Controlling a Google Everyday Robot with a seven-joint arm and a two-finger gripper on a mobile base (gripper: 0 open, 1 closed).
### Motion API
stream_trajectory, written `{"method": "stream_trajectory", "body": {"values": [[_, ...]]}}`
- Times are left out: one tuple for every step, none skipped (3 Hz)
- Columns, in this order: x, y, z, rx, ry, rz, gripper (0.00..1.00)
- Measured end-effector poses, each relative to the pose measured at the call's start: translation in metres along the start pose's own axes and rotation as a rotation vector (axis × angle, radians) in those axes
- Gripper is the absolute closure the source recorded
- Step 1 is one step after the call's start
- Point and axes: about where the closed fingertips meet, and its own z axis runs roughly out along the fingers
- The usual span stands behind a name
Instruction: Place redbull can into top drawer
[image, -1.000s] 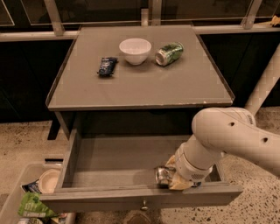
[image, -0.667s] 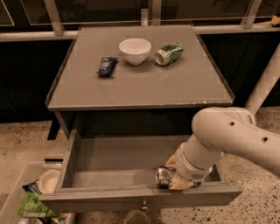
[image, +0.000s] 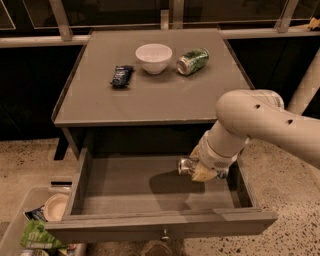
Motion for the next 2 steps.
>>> {"method": "stream_trajectory", "body": {"values": [[0.012, -0.012, 0.024, 0.002, -0.038, 0.028, 1.00], [0.027, 0.005, 0.068, -0.015, -0.092, 0.063, 1.00]]}}
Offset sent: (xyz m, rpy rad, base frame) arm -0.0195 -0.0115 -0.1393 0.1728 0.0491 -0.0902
